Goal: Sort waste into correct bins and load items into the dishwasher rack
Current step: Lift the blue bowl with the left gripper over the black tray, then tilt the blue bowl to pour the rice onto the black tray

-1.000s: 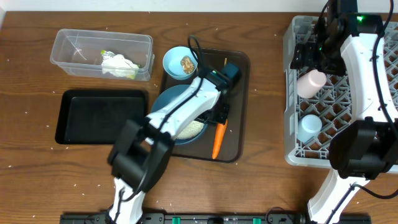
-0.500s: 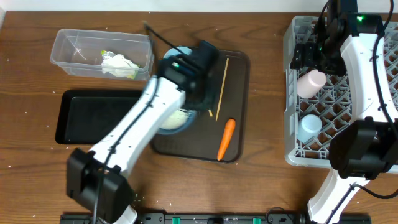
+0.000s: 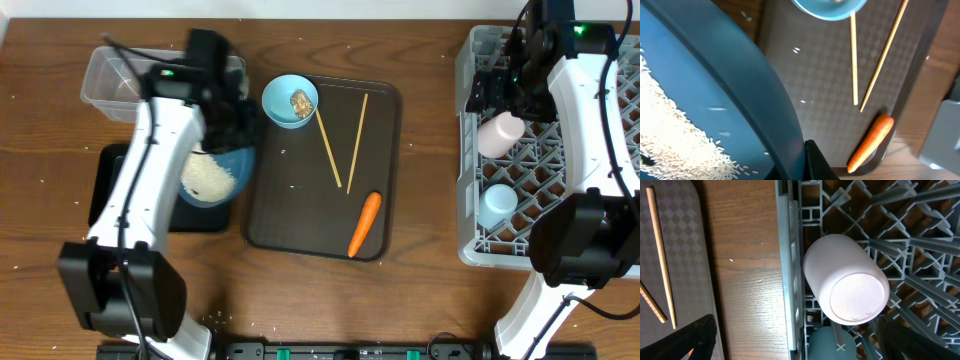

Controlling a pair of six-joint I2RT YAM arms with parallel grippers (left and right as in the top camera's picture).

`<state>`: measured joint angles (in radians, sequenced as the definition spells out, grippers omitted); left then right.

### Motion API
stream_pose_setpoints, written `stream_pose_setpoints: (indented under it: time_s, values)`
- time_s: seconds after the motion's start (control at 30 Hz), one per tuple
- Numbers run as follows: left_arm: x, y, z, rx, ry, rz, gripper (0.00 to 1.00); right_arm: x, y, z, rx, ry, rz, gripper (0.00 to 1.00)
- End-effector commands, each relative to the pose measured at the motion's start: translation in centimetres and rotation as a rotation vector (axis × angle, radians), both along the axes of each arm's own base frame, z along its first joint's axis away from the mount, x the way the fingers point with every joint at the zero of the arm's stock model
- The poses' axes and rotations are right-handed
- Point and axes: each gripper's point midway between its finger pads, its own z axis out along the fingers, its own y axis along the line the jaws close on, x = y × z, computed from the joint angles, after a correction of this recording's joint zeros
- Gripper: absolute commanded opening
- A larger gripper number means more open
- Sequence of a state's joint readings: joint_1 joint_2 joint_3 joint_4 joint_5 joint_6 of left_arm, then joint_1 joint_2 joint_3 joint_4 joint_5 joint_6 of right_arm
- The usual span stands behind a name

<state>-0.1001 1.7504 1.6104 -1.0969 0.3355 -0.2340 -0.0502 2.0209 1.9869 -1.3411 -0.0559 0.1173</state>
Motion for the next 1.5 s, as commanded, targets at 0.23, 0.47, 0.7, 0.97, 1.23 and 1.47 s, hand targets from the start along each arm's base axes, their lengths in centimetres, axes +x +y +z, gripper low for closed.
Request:
stream_pose_setpoints:
  time_s: [0.23,0.47,0.7,0.97,1.23,1.47]
  values:
    - [0.5,3.9,3.9,-0.369,-0.11,-0.009,0.06,0.2,0.3,1.0,0.005,-0.029,0.018,0.95]
    - [-0.7,4.9,5.7,-0.534,-0.152,-0.04,0.06,0.2,0.6,1.0,0.021,-0.03,0.015,0.94]
    - [-2.2,5.9,6.4,-0.654,-0.158,-0.025,0.06,0.2,0.7,1.0,0.024,-0.029,0.016,0.95]
    - [-2.5,8.3,6.7,-0.761,-0.206,0.063,0.06,0.0,0.7,0.9,0.025,-0.022,0.016,0.95]
    - [-2.8,9.1,7.5,-0.906,-0.272,0.109,0.06,0.0,0.7,0.9,0.028,-0.021,0.017,0.95]
    - [-2.9,9.4,7.8,-0.951,-0.308,0.116,0.06,-0.1,0.7,0.9,0.028,-0.017,0.017,0.95]
